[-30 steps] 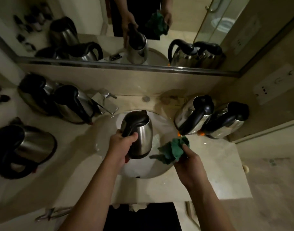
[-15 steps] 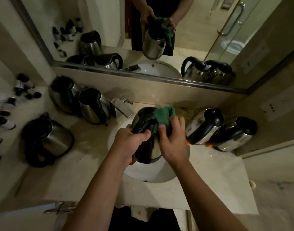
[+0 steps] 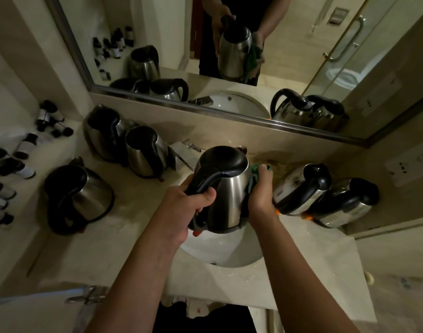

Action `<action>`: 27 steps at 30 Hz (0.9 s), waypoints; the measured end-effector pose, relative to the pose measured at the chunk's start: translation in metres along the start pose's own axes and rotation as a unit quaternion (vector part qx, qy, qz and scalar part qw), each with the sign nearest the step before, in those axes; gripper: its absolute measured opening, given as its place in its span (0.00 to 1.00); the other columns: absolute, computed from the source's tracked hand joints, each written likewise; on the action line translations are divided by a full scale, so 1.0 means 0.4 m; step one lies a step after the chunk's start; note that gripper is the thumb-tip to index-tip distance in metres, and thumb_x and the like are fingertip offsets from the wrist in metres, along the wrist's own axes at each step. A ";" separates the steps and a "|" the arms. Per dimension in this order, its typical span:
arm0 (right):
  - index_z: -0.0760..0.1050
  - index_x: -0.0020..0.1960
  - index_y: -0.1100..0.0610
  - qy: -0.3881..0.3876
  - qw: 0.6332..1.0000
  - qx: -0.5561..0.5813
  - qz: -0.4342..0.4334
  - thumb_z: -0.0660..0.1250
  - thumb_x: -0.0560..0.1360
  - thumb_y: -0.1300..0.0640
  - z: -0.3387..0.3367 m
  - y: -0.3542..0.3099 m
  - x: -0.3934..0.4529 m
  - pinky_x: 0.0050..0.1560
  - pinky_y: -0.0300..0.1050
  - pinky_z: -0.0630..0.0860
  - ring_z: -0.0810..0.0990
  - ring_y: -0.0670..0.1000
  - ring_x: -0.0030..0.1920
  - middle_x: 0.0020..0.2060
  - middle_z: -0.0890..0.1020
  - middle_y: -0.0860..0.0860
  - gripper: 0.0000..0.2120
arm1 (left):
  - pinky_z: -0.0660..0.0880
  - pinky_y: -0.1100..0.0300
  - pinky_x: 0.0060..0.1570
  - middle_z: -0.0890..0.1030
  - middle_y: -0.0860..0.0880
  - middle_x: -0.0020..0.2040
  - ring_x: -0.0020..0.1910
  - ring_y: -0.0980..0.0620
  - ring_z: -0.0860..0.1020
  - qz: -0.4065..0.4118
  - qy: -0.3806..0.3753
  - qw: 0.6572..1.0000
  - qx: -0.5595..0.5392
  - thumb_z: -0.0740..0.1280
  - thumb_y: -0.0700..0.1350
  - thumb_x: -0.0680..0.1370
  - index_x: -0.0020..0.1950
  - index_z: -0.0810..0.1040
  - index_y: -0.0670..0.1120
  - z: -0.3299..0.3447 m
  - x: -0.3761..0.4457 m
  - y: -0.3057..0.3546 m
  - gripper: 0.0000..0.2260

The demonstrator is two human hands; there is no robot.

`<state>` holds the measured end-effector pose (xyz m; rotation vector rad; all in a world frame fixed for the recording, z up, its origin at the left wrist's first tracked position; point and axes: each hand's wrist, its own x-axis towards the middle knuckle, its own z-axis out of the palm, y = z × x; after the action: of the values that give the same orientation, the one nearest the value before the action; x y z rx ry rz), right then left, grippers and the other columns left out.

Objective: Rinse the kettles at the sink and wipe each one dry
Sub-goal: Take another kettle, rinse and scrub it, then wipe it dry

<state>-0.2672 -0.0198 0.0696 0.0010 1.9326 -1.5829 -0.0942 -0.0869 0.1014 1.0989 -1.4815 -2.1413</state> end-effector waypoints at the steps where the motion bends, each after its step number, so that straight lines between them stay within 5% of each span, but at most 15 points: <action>1: 0.78 0.60 0.48 -0.025 0.998 0.003 0.053 0.58 0.72 0.31 0.003 -0.014 0.013 0.65 0.60 0.74 0.82 0.58 0.57 0.54 0.84 0.55 0.28 | 0.71 0.57 0.44 0.76 0.40 0.38 0.38 0.49 0.76 0.007 -0.002 1.000 0.001 0.72 0.44 0.76 0.50 0.82 0.41 0.001 -0.005 0.004 0.07; 4: 0.81 0.55 0.55 -0.054 0.996 -0.013 0.070 0.56 0.77 0.36 0.019 -0.075 0.008 0.65 0.61 0.77 0.84 0.61 0.55 0.51 0.86 0.59 0.26 | 0.76 0.50 0.50 0.78 0.31 0.47 0.45 0.37 0.78 0.028 -0.010 1.000 0.006 0.74 0.49 0.72 0.52 0.84 0.48 0.008 -0.016 0.012 0.10; 6: 0.79 0.51 0.53 -0.015 0.997 -0.051 -0.061 0.56 0.80 0.39 0.036 -0.106 -0.044 0.63 0.61 0.77 0.83 0.57 0.52 0.48 0.85 0.56 0.21 | 0.77 0.47 0.52 0.77 0.30 0.46 0.46 0.35 0.78 0.029 0.001 1.000 -0.004 0.74 0.49 0.71 0.50 0.85 0.49 0.016 -0.019 0.010 0.09; 8: 0.76 0.58 0.48 -0.027 0.957 -0.136 -0.253 0.54 0.83 0.40 0.035 -0.083 -0.112 0.65 0.55 0.76 0.80 0.51 0.60 0.61 0.81 0.51 0.17 | 0.77 0.53 0.44 0.77 0.37 0.36 0.38 0.42 0.78 0.017 0.019 0.999 -0.029 0.74 0.44 0.74 0.42 0.86 0.48 0.018 -0.017 0.007 0.02; 10: 0.65 0.73 0.36 -0.088 0.905 -0.231 -0.348 0.52 0.85 0.39 0.005 -0.027 -0.161 0.71 0.44 0.69 0.69 0.48 0.74 0.76 0.68 0.45 0.18 | 0.75 0.56 0.41 0.78 0.45 0.32 0.38 0.47 0.77 0.013 0.035 0.998 -0.042 0.73 0.42 0.75 0.42 0.86 0.49 0.013 -0.019 0.008 0.04; 11: 0.60 0.76 0.33 -0.093 0.908 -0.230 -0.338 0.51 0.85 0.40 -0.011 -0.005 -0.160 0.70 0.34 0.67 0.68 0.47 0.75 0.76 0.68 0.43 0.19 | 0.76 0.54 0.42 0.80 0.41 0.36 0.40 0.43 0.77 0.022 0.035 0.998 -0.042 0.74 0.44 0.74 0.47 0.86 0.49 0.010 -0.019 0.009 0.03; 13: 0.69 0.72 0.42 -0.088 0.960 -0.145 -0.223 0.50 0.86 0.41 -0.017 -0.004 -0.133 0.61 0.26 0.69 0.75 0.47 0.69 0.64 0.79 0.42 0.19 | 0.79 0.46 0.50 0.81 0.34 0.48 0.48 0.35 0.79 0.030 0.015 0.999 -0.020 0.75 0.47 0.71 0.54 0.84 0.50 0.002 -0.018 0.004 0.12; 16: 0.80 0.59 0.50 -0.049 0.988 -0.103 -0.100 0.52 0.77 0.32 0.022 -0.053 -0.065 0.65 0.56 0.76 0.82 0.54 0.57 0.52 0.85 0.51 0.28 | 0.78 0.55 0.46 0.85 0.43 0.49 0.51 0.46 0.83 0.025 -0.004 0.999 -0.020 0.73 0.41 0.75 0.57 0.83 0.51 0.012 -0.024 0.005 0.11; 19: 0.75 0.68 0.48 -0.019 0.905 -0.279 -0.322 0.51 0.80 0.36 0.037 -0.062 -0.097 0.70 0.56 0.71 0.75 0.54 0.68 0.68 0.75 0.52 0.25 | 0.81 0.54 0.48 0.86 0.43 0.50 0.53 0.45 0.84 0.024 -0.006 0.998 -0.052 0.72 0.39 0.76 0.57 0.84 0.49 0.015 -0.028 0.010 0.12; 22: 0.64 0.78 0.45 -0.092 0.802 -0.333 -0.487 0.55 0.83 0.41 -0.012 -0.014 -0.148 0.78 0.45 0.61 0.59 0.49 0.80 0.81 0.57 0.47 0.25 | 0.80 0.56 0.47 0.85 0.39 0.49 0.50 0.47 0.84 0.040 -0.009 0.997 -0.064 0.73 0.39 0.75 0.57 0.84 0.49 0.002 -0.028 0.015 0.12; 23: 0.62 0.78 0.43 -0.108 0.809 -0.311 -0.487 0.55 0.83 0.39 -0.030 0.011 -0.142 0.77 0.38 0.60 0.58 0.44 0.80 0.81 0.56 0.43 0.25 | 0.80 0.57 0.47 0.85 0.40 0.49 0.50 0.47 0.84 0.043 -0.016 0.997 -0.064 0.73 0.38 0.76 0.58 0.84 0.49 0.001 -0.031 0.020 0.12; 24: 0.63 0.77 0.43 -0.111 0.857 -0.248 -0.438 0.53 0.83 0.38 -0.036 0.021 -0.126 0.74 0.34 0.62 0.62 0.39 0.78 0.78 0.61 0.41 0.24 | 0.80 0.60 0.44 0.86 0.42 0.50 0.51 0.48 0.84 0.047 -0.027 0.997 -0.061 0.72 0.38 0.76 0.59 0.83 0.48 0.002 -0.034 0.022 0.13; 26: 0.74 0.70 0.49 -0.072 0.969 -0.080 -0.224 0.50 0.85 0.39 -0.021 0.004 -0.076 0.69 0.42 0.70 0.76 0.45 0.69 0.66 0.79 0.47 0.23 | 0.80 0.63 0.41 0.86 0.44 0.50 0.51 0.50 0.84 0.049 -0.031 0.997 -0.043 0.71 0.38 0.76 0.59 0.83 0.48 0.005 -0.032 0.019 0.13; 27: 0.77 0.66 0.52 -0.046 0.986 -0.057 -0.150 0.50 0.86 0.40 -0.003 -0.014 -0.062 0.67 0.49 0.73 0.80 0.51 0.64 0.59 0.83 0.51 0.24 | 0.80 0.61 0.41 0.86 0.44 0.49 0.50 0.49 0.84 0.046 -0.022 0.998 -0.028 0.72 0.39 0.76 0.58 0.83 0.49 0.006 -0.029 0.018 0.11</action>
<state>-0.2501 -0.0107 0.0863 -0.4198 2.0183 -1.6252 -0.0894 -0.0811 0.1132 0.9510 -1.4518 -2.1430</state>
